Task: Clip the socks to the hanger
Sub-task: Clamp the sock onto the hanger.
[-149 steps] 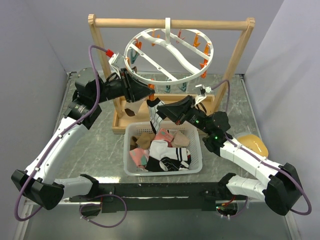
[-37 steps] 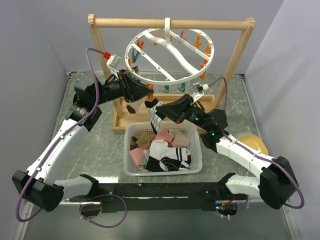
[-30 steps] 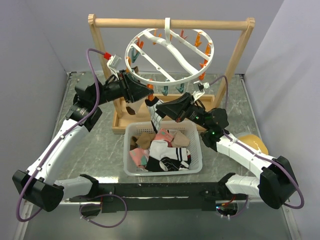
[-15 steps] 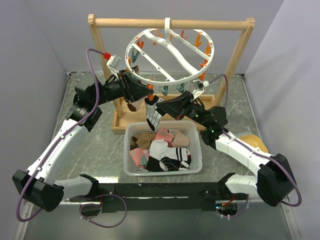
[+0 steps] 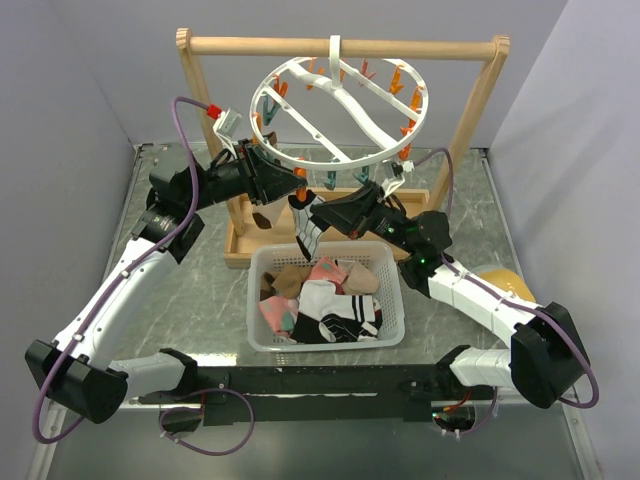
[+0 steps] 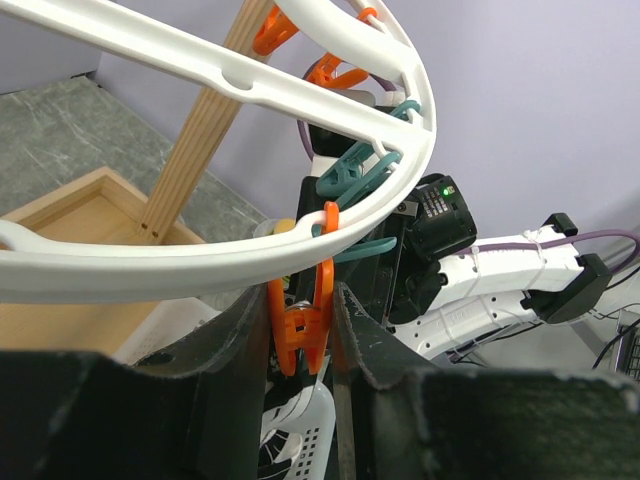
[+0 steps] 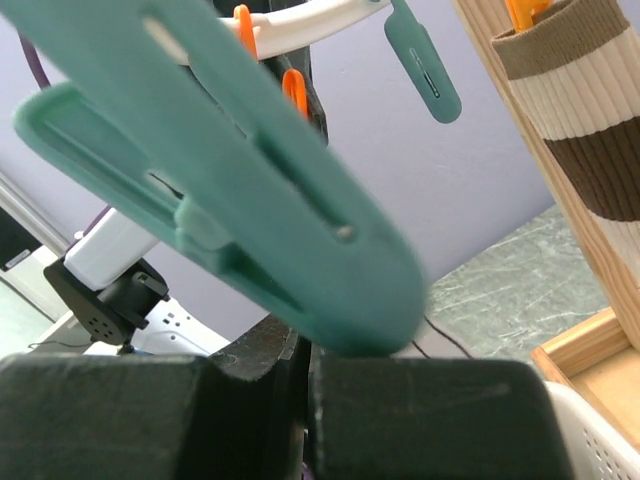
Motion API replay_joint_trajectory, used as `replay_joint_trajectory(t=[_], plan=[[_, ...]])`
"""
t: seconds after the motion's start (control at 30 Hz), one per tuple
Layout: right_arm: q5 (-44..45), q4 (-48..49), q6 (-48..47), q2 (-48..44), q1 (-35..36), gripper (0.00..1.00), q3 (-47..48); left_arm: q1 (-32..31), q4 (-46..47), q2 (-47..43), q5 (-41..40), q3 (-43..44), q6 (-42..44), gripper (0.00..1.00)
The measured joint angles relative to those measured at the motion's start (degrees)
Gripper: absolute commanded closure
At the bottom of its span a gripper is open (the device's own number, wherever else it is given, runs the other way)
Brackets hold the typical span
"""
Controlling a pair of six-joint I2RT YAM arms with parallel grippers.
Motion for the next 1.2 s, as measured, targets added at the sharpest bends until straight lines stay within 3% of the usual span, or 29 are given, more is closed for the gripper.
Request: replay_joint_trajectory(t=[0.73, 0.9, 0.93, 1.0, 1.03, 1.2], plan=[[-0.9, 1.3, 0.2, 0.2, 0.0, 1.0, 1.9, 0.0, 0.3, 0.0, 0.0, -0.1, 0.0, 0.98], [-1.0, 1.5, 0.4, 0.6, 0.0, 1.0, 2.5, 0.0, 0.4, 0.0, 0.0, -0.3, 0.0, 0.83], [-1.0, 1.5, 0.4, 0.6, 0.0, 1.0, 2.7, 0.0, 0.5, 0.0, -0.1, -0.5, 0.0, 0.67], [-1.0, 1.5, 0.4, 0.6, 0.0, 1.0, 3.0, 0.0, 0.4, -0.1, -0.3, -0.8, 0.0, 0.49], [-1.0, 1.5, 0.4, 0.6, 0.0, 1.0, 3.0, 0.0, 0.3, -0.1, -0.5, -0.9, 0.0, 0.35], [-1.0, 1.3, 0.3, 0.6, -0.1, 1.0, 3.0, 0.1, -1.7, -0.5, -0.5, -1.2, 0.1, 0.16]])
